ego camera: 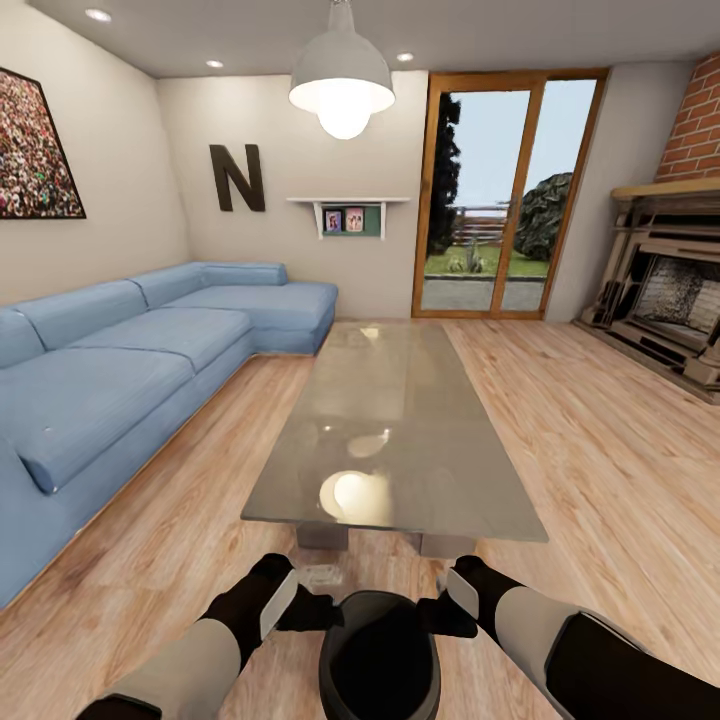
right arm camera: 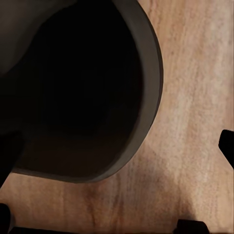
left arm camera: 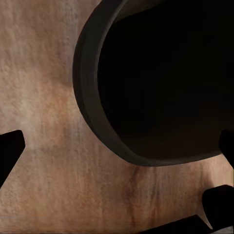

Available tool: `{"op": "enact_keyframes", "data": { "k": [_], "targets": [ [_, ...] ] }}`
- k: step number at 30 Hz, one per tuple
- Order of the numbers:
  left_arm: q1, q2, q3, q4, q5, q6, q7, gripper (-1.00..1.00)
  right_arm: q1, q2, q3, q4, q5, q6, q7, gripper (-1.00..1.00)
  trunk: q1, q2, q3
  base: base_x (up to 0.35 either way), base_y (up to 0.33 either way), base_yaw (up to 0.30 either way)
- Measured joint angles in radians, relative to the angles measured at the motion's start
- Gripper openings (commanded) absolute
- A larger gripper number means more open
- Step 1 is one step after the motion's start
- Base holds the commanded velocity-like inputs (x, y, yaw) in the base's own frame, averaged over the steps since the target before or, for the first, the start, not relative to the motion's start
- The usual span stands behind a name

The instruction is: Place each of the two pumpkins and all three candles from the living room inside a cabinet in the living room (use any cabinet), then make sure every cabinet is closed, and position the cauldron so it is next to a table in the living room.

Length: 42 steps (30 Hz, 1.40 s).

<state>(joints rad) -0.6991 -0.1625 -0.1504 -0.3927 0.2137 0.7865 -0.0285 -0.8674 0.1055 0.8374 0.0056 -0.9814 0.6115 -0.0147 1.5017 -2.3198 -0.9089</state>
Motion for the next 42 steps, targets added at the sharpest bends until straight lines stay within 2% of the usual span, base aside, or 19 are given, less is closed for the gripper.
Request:
{"op": "enact_keyframes", "data": {
  "k": [4, 12, 18, 27, 32, 37, 42],
  "targets": [
    [0.0, 0.008, 0.012, 0.001, 0.001, 0.037, 0.003, 1.0, 0.0, -0.001, 0.001, 0.0, 0.002, 0.001, 0.0, 1.0, -0.015, 0.028, 0.013, 0.0, 0.0, 0.0],
    [0.0, 0.013, 0.014, 0.022, 0.003, 0.046, 0.007, 1.0, 0.0, -0.002, 0.006, 0.0, 0.004, -0.001, -0.001, 1.0, -0.046, 0.084, 0.047, -0.044, 0.0, 0.0],
    [0.0, 0.013, 0.017, 0.046, -0.003, 0.046, 0.048, 1.0, 0.0, -0.002, 0.008, 0.0, 0.006, -0.002, 0.0, 1.0, -0.068, 0.126, 0.074, -0.261, 0.0, 0.0],
    [0.0, 0.014, 0.018, 0.052, -0.004, 0.046, 0.061, 1.0, 0.0, 0.0, 0.009, 0.0, 0.01, -0.002, 0.003, 1.0, -0.103, 0.189, 0.105, -0.308, 0.0, 0.0],
    [0.0, 0.018, 0.052, 0.06, -0.005, 0.045, 0.063, 1.0, 0.0, 0.0, 0.01, 0.0, 0.023, -0.002, 0.002, 1.0, -0.122, 0.224, 0.12, -0.313, 0.0, 0.0],
    [0.001, 0.043, 0.085, 0.1, -0.005, 0.039, 0.065, 1.0, 0.0, 0.0, 0.011, 0.001, 0.027, -0.003, 0.001, 1.0, -0.141, 0.259, 0.136, -0.314, 0.0, 0.0],
    [0.001, 0.071, 0.092, 0.119, -0.004, 0.037, 0.065, 1.0, 0.0, 0.0, 0.013, 0.002, 0.029, -0.005, 0.0, 1.0, -0.16, 0.294, 0.152, -0.314, 0.0, 0.0]
  ]
}}
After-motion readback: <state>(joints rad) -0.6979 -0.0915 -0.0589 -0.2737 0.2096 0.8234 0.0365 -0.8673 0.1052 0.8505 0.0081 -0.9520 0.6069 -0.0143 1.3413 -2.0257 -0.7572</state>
